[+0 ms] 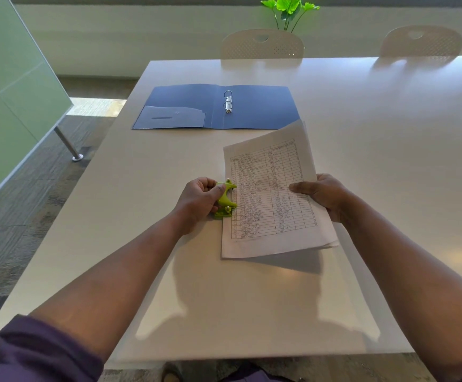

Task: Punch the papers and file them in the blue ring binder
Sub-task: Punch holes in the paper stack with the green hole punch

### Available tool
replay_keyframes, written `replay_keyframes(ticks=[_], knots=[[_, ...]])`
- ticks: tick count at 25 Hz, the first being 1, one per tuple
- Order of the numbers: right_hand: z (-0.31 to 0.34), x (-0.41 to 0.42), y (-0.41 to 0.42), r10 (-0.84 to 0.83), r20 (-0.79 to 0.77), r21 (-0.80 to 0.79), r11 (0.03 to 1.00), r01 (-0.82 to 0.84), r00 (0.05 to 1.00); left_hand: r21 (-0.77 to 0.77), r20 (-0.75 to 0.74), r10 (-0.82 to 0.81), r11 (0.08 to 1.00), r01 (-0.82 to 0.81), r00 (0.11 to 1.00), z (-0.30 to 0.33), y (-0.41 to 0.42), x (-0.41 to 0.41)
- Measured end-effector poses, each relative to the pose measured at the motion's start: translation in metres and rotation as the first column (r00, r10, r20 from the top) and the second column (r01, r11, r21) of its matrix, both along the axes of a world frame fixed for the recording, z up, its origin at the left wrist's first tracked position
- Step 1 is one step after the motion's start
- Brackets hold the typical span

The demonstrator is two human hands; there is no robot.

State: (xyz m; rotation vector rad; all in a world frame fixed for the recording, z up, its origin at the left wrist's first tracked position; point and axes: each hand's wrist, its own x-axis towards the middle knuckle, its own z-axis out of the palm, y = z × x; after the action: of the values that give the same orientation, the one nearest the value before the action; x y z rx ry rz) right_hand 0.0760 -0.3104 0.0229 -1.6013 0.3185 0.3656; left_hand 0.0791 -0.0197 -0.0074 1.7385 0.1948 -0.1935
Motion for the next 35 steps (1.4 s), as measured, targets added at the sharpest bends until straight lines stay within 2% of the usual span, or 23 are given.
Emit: replay_keyframes(ticks=[28,32,35], knots=[[0.001,-0.002,0.002,0.008,-0.015,-0.023,1.000,-0.008,1.000,0.027,0.023,-0.022,0.999,0.022,0.999,0.002,0.002,-0.002],[0.003,-0.002,0.003,0.014,-0.025,-0.012,1.000,-0.014,1.000,0.017,0.001,-0.019,1.000,0.019,1.000,0.002,0.000,-0.001],[0.004,-0.003,0.004,0.008,-0.027,-0.019,1.000,-0.009,1.000,0.001,-0.085,-0.038,0.999,0.038,0.996,0.010,0.001,0.001]])
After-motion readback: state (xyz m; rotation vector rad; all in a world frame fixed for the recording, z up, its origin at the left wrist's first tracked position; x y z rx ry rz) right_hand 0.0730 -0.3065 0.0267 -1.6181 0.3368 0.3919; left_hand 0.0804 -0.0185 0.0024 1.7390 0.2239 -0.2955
